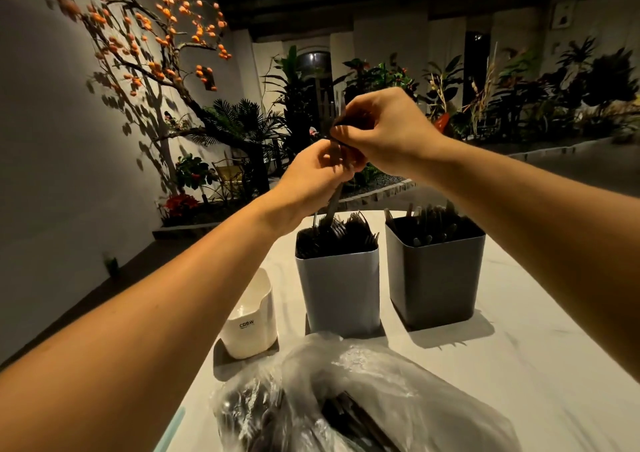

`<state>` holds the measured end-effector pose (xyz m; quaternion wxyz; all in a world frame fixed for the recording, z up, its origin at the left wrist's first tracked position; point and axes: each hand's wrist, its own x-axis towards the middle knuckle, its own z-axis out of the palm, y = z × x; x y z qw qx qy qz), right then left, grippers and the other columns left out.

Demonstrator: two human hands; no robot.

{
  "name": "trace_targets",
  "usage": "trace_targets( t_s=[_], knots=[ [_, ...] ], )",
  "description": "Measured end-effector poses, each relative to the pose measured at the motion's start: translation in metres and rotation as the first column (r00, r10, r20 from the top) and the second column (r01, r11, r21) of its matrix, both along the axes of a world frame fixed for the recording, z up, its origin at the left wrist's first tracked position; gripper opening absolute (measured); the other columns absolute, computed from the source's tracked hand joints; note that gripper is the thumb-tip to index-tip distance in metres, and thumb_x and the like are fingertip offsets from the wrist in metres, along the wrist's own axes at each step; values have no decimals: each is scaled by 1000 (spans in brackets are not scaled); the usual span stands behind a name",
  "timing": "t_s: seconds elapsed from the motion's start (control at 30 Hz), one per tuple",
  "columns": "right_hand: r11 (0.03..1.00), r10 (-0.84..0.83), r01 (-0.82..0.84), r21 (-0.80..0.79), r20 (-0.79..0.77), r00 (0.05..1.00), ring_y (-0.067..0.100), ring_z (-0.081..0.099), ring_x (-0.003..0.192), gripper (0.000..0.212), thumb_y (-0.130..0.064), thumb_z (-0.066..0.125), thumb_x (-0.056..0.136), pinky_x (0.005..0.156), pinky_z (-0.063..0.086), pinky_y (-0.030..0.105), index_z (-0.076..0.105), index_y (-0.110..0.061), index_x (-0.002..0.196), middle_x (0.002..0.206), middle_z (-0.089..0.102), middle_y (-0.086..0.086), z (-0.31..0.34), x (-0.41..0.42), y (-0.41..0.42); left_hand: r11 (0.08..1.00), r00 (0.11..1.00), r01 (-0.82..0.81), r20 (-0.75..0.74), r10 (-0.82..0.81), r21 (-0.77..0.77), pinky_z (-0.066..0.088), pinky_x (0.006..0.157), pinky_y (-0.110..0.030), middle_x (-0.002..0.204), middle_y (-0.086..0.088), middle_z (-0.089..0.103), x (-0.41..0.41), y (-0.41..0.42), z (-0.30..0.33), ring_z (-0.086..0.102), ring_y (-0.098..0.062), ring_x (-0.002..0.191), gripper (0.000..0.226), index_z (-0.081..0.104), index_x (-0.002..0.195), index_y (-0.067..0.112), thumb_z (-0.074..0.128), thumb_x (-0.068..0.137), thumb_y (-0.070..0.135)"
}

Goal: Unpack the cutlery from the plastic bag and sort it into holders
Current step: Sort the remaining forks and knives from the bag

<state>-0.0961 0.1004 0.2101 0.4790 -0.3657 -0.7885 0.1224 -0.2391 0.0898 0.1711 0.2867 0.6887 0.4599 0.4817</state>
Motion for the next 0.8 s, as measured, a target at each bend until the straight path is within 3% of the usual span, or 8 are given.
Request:
trace_targets(
  t_s=[0.07,0.17,0.3,0.4,0.47,0.57,0.7,0.8],
  knots=[
    [1000,-22,22,-2,51,998,3,66,85,3,-23,69,92,81,58,25,71,-25,92,87,69,-10,-3,2,4,1000,1000,22,4,-23,19,55,79,-17,98,2,73,-3,1,-7,69,-7,94,19,66,111,17,65,95,5],
    [999,-11,14,-43,78,997,5,68,81,4,-22,68,92,74,58,23,72,-23,93,89,71,-7,-6,0,5,998,998,60,33,-61,22,59,84,-26,99,-7,75,-6,2,-16,72,-20,98,18,68,111,13,62,96,5],
    [994,-11,27,-106,147,989,3,70,70,4,-24,69,92,62,55,15,73,-23,91,85,73,-5,-5,1,8,994,993,101,65,-99,-36,60,87,-31,95,-9,74,-3,6,-23,72,-19,95,13,66,107,5,55,100,4],
    [989,-19,48,-141,203,979,3,68,86,11,-28,68,92,74,58,23,74,-18,95,92,73,-3,-13,2,13,998,990,60,-123,-62,-22,52,95,-24,96,-3,77,-6,9,-32,71,-10,100,14,70,102,12,57,102,16],
    [979,4,39,-199,211,977,6,67,82,14,-29,67,93,63,54,19,73,-17,96,91,72,-2,-21,2,15,1000,972,23,-235,-25,-12,48,95,-22,98,0,77,-9,10,-39,70,-10,101,21,74,97,14,56,102,23],
    [983,-15,68,-169,301,954,2,61,72,11,-31,67,93,55,39,11,71,-21,92,82,67,-9,-26,1,16,999,933,-39,-359,27,-26,48,89,-32,100,-1,74,-10,10,-47,65,-18,99,30,76,98,12,52,104,29],
    [982,-27,91,-165,357,934,0,57,68,11,-32,66,93,51,36,10,69,-23,90,80,65,-10,-30,-1,15,994,896,-83,-433,103,65,54,85,-42,97,-11,71,-10,10,-51,65,-27,93,25,75,99,8,58,100,27],
    [976,-3,99,-195,441,898,4,60,60,8,-30,65,95,45,40,11,65,-22,92,82,67,-3,-43,-3,15,996,896,-79,-434,88,39,52,71,-39,91,-17,68,-14,9,-56,60,-22,75,17,67,102,6,64,91,19]
  ],
)
